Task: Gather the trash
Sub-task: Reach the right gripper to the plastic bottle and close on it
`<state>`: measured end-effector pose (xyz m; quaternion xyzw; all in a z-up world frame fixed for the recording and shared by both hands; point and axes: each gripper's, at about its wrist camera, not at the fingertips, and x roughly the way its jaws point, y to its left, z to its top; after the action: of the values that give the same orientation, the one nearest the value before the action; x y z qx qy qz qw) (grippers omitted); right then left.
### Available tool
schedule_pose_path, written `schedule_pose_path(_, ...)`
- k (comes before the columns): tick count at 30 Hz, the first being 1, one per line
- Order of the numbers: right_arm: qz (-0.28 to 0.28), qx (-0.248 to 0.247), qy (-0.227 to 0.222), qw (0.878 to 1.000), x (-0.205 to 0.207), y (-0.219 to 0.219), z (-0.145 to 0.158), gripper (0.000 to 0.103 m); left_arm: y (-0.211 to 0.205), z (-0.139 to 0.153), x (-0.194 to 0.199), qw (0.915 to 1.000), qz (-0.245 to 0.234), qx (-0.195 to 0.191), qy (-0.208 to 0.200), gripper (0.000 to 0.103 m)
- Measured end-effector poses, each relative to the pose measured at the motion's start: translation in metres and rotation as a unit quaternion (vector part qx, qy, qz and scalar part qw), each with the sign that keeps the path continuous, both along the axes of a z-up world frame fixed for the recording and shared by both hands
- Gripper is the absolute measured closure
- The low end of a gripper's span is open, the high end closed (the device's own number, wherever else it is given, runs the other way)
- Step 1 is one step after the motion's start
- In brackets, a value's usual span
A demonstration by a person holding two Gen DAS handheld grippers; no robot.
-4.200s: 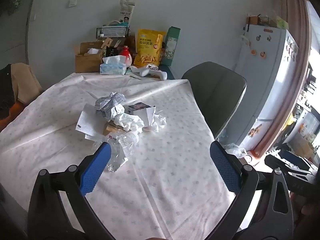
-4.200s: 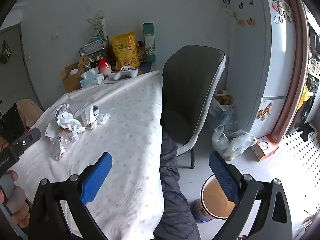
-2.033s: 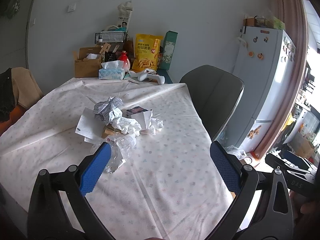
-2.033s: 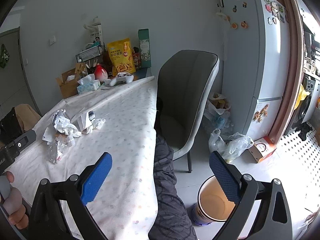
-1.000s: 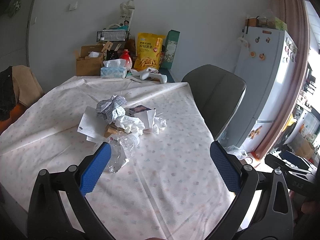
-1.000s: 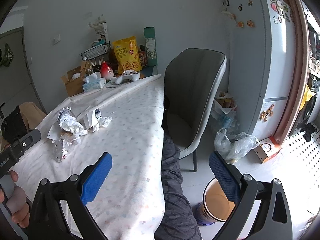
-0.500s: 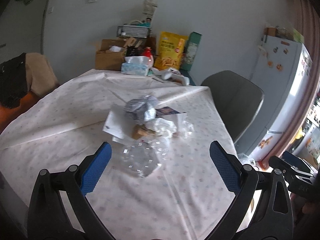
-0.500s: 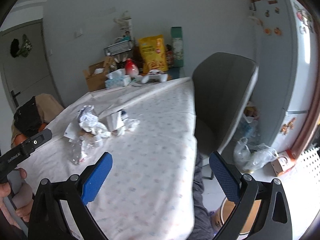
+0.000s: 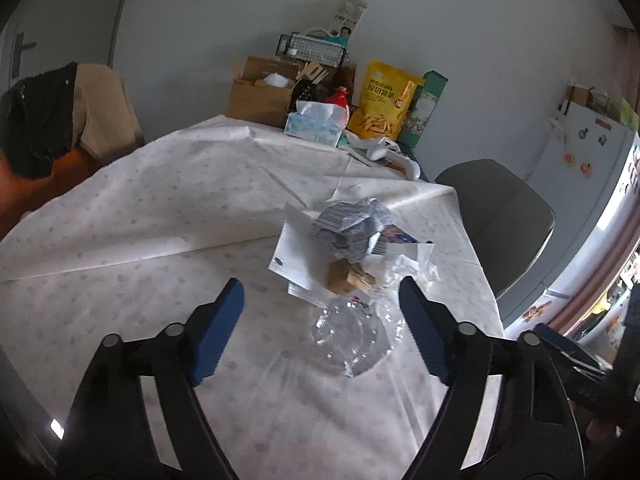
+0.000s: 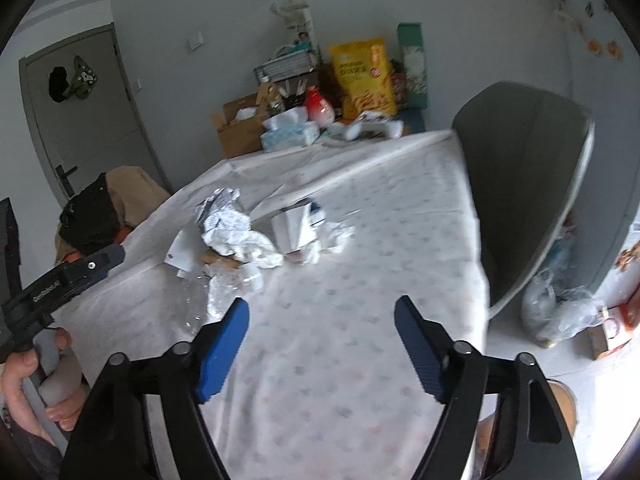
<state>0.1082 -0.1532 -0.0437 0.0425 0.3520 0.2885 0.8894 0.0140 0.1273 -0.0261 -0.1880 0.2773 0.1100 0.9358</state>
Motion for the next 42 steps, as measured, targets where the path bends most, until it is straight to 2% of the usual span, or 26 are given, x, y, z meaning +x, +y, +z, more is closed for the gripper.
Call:
schedule_pose_path(5,0.034,0.006,0.021,0.999,0.010,0.029,-0.010,0.035,0.024,-0.014,0.011,0.9994,0.010,-0.030,0.016,0.042)
schedule_pose_path(12,0.067,0.012,0.046,0.997,0.018,0.061,-0.020,0.038,0.049,-0.041,0.034,0.9951,0.004,-0.091,0.038,0.061)
schedule_pose_path(20,0.084,0.029,0.089,0.992,0.030,0.081,-0.037,0.038,0.050,-0.057,0.063,0.9927,-0.001,-0.109,0.052,0.062)
schedule_pose_path(23,0.092,0.033,0.102,0.990,0.034,0.089,-0.042,0.038,0.051,-0.064,0.074,0.9919,-0.006,-0.112,0.059,0.073)
schedule_pose_path(25,0.095,0.034,0.111,0.989,0.037,0.094,-0.045,0.038,0.052,-0.068,0.080,0.9908,-0.010,-0.120,0.062,0.088)
schedule_pose_path(26,0.096,0.036,0.117,0.988,0.038,0.096,-0.047,0.038,0.053,-0.070,0.080,0.9906,-0.010,-0.121,0.063,0.099)
schedule_pose_path(37,0.115,0.035,0.143,0.982,0.038,0.127,-0.059,0.038,0.067,-0.048,0.037,0.9915,0.025,-0.127,0.012,0.101)
schedule_pose_path(39,0.115,0.031,0.144,0.982,0.038,0.132,-0.062,0.042,0.070,-0.041,0.030,0.9915,0.027,-0.128,0.001,0.101)
schedule_pose_path(40,0.114,0.027,0.142,0.983,0.037,0.134,-0.062,0.050,0.071,-0.037,0.026,0.9916,0.027,-0.127,-0.005,0.101)
schedule_pose_path(42,0.119,0.040,0.151,0.980,0.038,0.134,-0.062,0.054,0.071,-0.027,0.019,0.9921,0.026,-0.121,-0.019,0.101)
